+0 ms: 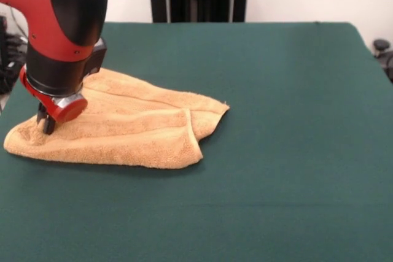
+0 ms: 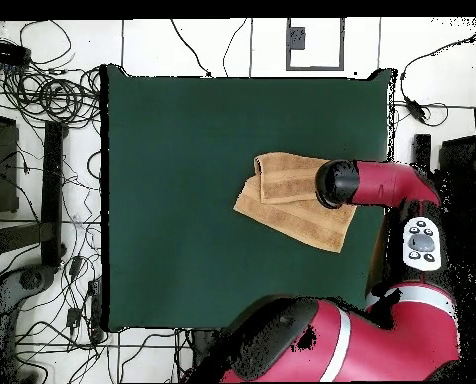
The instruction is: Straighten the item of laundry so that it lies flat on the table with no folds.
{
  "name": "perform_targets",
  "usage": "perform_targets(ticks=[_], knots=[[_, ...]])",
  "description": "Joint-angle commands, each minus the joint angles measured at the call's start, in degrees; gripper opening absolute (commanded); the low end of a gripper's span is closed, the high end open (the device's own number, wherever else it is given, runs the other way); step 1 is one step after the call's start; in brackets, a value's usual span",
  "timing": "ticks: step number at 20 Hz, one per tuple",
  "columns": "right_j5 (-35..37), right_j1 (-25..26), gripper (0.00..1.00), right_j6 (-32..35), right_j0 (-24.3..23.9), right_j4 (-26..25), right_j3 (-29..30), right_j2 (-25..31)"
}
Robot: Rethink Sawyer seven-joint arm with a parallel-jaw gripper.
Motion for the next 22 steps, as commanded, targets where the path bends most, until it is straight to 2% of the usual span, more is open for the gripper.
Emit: perform_targets(ticks=[1, 4, 5, 6, 9, 12, 15, 17, 22], knots=[[10.3, 2.83, 0.0, -0.14, 2.79, 4.2, 4.36, 3.88], [8.98, 2.54, 0.0, 0.26, 3.18, 4.05, 4.97, 3.45], [1.4, 2.03, 0.0, -1.74, 3.71, 0.33, 5.31, 3.07], [-1.99, 1.85, 0.0, -2.0, 4.13, -1.35, 5.36, 2.63], [-5.65, 1.6, 0.0, 1.62, 6.92, -3.78, 5.65, -0.37], [-1.83, 2.06, 0.0, -1.13, 6.26, -2.45, 5.06, 0.47], [4.34, 2.91, 0.0, -11.02, 3.21, -1.57, 2.91, 4.49], [4.47, 3.72, 0.0, -16.13, 1.82, -2.53, 1.26, 6.41], [3.37, 4.4, 0.0, -20.74, 0.05, -3.86, -0.05, 8.83]])
